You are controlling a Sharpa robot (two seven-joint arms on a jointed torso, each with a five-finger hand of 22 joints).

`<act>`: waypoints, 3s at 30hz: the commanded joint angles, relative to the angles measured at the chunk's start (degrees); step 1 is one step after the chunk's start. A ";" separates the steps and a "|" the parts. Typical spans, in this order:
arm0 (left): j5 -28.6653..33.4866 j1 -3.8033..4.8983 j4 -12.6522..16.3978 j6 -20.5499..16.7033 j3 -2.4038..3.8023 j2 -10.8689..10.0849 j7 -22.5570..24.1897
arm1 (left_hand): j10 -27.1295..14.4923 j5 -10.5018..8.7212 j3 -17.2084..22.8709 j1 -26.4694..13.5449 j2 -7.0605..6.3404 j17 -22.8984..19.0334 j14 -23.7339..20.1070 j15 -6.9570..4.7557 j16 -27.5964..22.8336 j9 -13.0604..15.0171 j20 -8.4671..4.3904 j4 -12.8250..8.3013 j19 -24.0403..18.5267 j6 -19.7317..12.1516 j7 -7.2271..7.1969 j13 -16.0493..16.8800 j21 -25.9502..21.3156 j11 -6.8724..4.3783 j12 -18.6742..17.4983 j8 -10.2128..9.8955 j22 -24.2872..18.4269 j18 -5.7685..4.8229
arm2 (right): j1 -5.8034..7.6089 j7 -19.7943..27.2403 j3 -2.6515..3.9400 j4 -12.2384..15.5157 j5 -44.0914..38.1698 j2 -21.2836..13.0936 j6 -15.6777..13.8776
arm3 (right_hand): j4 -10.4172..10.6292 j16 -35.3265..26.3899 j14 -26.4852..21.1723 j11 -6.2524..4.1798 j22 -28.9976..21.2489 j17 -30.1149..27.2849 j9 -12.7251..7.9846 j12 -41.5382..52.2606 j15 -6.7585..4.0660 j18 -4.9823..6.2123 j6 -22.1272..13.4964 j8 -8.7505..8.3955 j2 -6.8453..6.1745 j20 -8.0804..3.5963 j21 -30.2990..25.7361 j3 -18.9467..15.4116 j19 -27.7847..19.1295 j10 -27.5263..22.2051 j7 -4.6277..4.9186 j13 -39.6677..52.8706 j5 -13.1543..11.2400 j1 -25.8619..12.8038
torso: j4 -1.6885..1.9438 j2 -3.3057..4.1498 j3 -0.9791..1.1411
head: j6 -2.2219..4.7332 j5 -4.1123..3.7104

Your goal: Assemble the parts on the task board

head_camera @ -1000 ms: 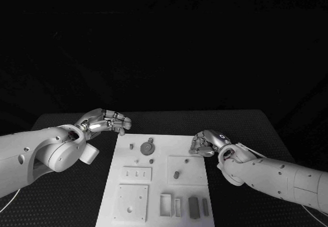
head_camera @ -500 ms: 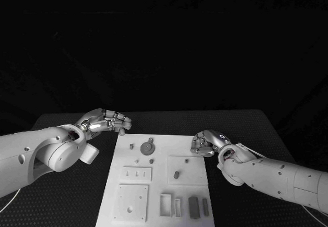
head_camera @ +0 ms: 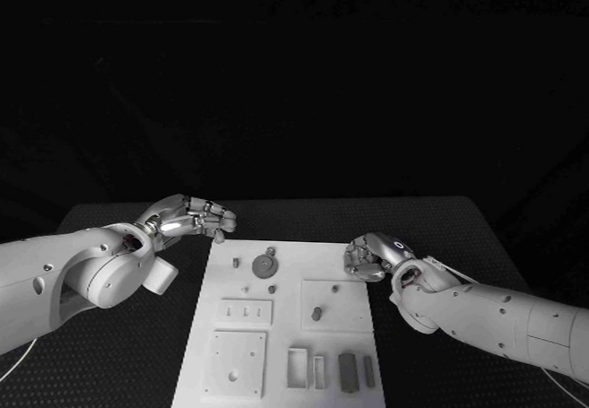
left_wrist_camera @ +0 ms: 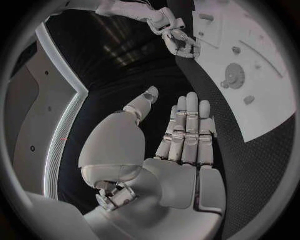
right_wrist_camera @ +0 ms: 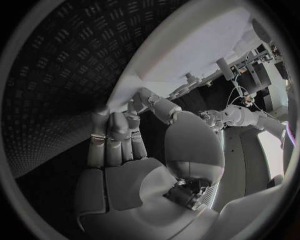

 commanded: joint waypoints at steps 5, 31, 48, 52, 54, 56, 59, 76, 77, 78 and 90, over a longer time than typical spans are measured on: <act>-0.30 0.03 -0.05 1.25 0.03 0.24 0.15 | -0.07 0.13 0.14 -0.22 0.40 -0.06 -0.52 0.07 -0.20 0.14 -0.02 -0.37 -0.26 -0.04 0.14 0.15 0.24 -0.07 -0.26 -0.22 0.74 0.25 | -0.16 1.05 -0.06 0.37 0.55 -0.26 0.44 | -0.31 -0.04 0.18 -0.23 0.25 0.13 0.59 0.11 -0.35 2.01 2.34 0.62 0.41 0.12 0.51 0.20 0.26 0.72 0.68 0.03 -0.01 -0.47 | 0.03 -0.04 -0.02 | 0.05 0.02; -8.07 0.11 -1.75 2.40 0.07 6.36 -16.47 | 7.56 -0.69 -2.60 -9.97 -2.53 0.27 -0.17 -0.27 0.60 0.14 -0.29 4.33 -0.29 5.93 -1.32 2.42 0.63 -2.50 1.78 0.11 0.64 0.50 | 7.19 -5.15 0.66 6.53 -4.10 1.24 6.89 | -0.65 0.05 0.37 -1.04 0.55 0.07 1.21 0.04 -0.92 2.01 4.74 1.04 0.42 0.20 0.97 -2.81 0.02 1.21 -0.23 0.35 0.08 -2.53 | -0.22 -0.60 -0.13 | 1.88 0.77; -11.73 0.11 -3.02 -0.63 0.07 11.22 -22.61 | 5.19 -0.62 -4.14 -14.57 -1.62 0.34 -1.28 -0.07 0.40 -0.18 -0.10 9.38 -1.42 5.06 -1.10 2.23 0.08 -1.42 -0.25 -1.15 0.60 0.96 | 8.65 -6.53 0.69 11.24 -7.37 4.72 7.94 | -0.36 0.05 0.40 -1.09 0.54 0.02 1.22 -0.01 -0.95 2.01 4.89 0.93 0.14 0.22 0.98 -3.13 0.01 1.25 -0.28 0.42 0.09 -3.00 | 0.14 -1.13 -0.32 | 1.46 2.73; -13.05 0.11 -3.16 -0.21 0.07 12.12 -23.78 | 5.00 -0.60 -5.80 -13.09 -0.49 0.31 -1.29 -0.01 0.36 -0.18 -0.03 7.19 -1.53 5.33 -1.20 2.35 0.19 -1.33 -0.26 -1.19 0.73 0.90 | 8.65 -6.65 0.69 11.81 -7.84 5.20 7.84 | -0.19 0.07 0.42 -1.10 0.53 0.01 1.23 -0.03 -0.96 2.01 4.95 0.89 0.07 0.22 1.00 -3.27 0.04 1.28 -0.29 0.45 0.05 -3.24 | 0.05 -1.12 -0.33 | 1.35 2.94; -13.57 0.11 -3.27 -0.22 0.06 12.67 -24.38 | 4.98 -0.60 -6.36 -12.96 -0.06 0.27 -1.29 0.00 0.33 -0.19 -0.03 6.70 -1.54 5.54 -1.27 2.40 0.18 -1.34 -0.25 -1.18 0.70 0.88 | 8.65 -6.71 0.69 12.29 -8.11 5.49 7.96 | -0.18 0.07 0.42 -1.11 0.53 0.01 1.23 -0.03 -0.96 2.01 4.96 0.88 0.05 0.22 1.00 -3.29 0.04 1.29 -0.29 0.46 0.05 -3.26 | 0.06 -1.07 -0.33 | 1.37 3.07; -14.07 0.11 -3.50 -0.22 0.06 13.18 -24.67 | 5.08 -0.58 -6.77 -12.94 0.29 0.24 -1.26 -0.01 0.31 -0.19 -0.04 6.41 -1.55 5.82 -1.33 2.48 0.16 -1.41 -0.19 -1.13 0.67 0.88 | 8.65 -6.79 0.69 12.85 -8.32 5.71 8.02 | -0.16 0.07 0.43 -1.11 0.53 0.01 1.23 -0.03 -0.97 2.01 4.97 0.88 0.04 0.22 1.01 -3.31 0.05 1.30 -0.29 0.46 0.06 -3.29 | 0.02 -1.04 -0.33 | 1.39 3.20; -14.07 0.09 -3.79 -0.05 0.05 13.64 -24.63 | 5.28 -0.55 -7.13 -12.95 0.74 0.20 -1.22 -0.03 0.29 -0.18 -0.06 6.19 -1.54 6.19 -1.45 2.59 0.15 -1.55 -0.08 -1.04 0.64 0.88 | 8.64 -6.86 0.70 13.20 -8.64 6.15 8.14 | -0.14 0.08 0.44 -1.12 0.53 0.01 1.24 -0.04 -0.97 2.01 5.00 0.87 0.03 0.22 1.01 -3.33 0.06 1.31 -0.30 0.47 0.07 -3.33 | -0.10 -1.01 -0.33 | 1.36 3.31; -13.96 0.08 -3.51 0.32 0.05 13.94 -24.37 | 8.13 -0.02 -9.12 -14.10 3.37 0.36 -0.07 -0.65 1.15 -0.08 -0.52 7.00 -1.32 9.90 -2.95 3.99 0.01 -3.16 1.52 -0.24 0.30 0.77 | 8.64 -6.96 0.70 13.09 -9.03 7.44 8.88 | -0.03 0.10 0.46 -1.13 0.52 -0.01 1.24 -0.06 -0.98 2.00 5.04 0.80 -0.02 0.20 1.03 -3.44 0.09 1.35 -0.31 0.50 0.12 -3.48 | 0.00 -1.11 -0.28 | 1.05 3.06; -13.98 0.08 -3.47 0.44 0.05 13.93 -24.41 | 8.17 0.20 -9.13 -14.05 3.42 0.39 -0.04 -0.68 1.21 -0.09 -0.55 6.99 -1.31 9.98 -2.98 4.04 0.00 -3.19 1.59 -0.24 0.29 0.75 | 8.64 -6.96 0.70 13.08 -9.03 7.44 8.86 | -0.03 0.10 0.46 -1.13 0.52 -0.01 1.24 -0.06 -0.98 2.00 5.04 0.80 -0.02 0.20 1.03 -3.44 0.09 1.35 -0.31 0.50 0.12 -3.48 | 0.00 -1.11 -0.28 | 1.05 3.06; -14.04 0.08 -3.44 0.54 0.05 13.90 -24.50 | 8.21 0.40 -9.14 -13.99 3.47 0.41 0.00 -0.70 1.27 -0.09 -0.57 6.98 -1.30 10.06 -3.01 4.09 0.00 -3.22 1.65 -0.24 0.29 0.72 | 8.64 -6.96 0.70 13.08 -9.03 7.44 8.84 | -0.03 0.10 0.46 -1.13 0.52 -0.01 1.24 -0.06 -0.98 2.00 5.04 0.80 -0.02 0.20 1.03 -3.44 0.09 1.35 -0.31 0.50 0.12 -3.48 | -0.01 -1.12 -0.29 | 1.02 3.05; -14.38 0.08 -3.52 0.92 0.05 14.15 -24.75 | 8.93 3.35 -9.15 -10.68 6.09 0.94 0.34 -1.13 2.64 -0.12 -1.06 2.82 -0.99 11.80 -3.53 5.25 0.21 -3.75 3.09 -0.22 0.28 0.02 | 8.64 -6.83 0.70 13.24 -9.02 8.13 9.15 | 0.01 0.10 0.47 -1.13 0.52 -0.01 1.24 -0.07 -0.99 2.01 5.05 0.78 0.01 0.20 1.03 -3.45 0.09 1.37 -0.32 0.51 0.15 -3.51 | 0.01 -1.09 -0.32 | 0.79 2.95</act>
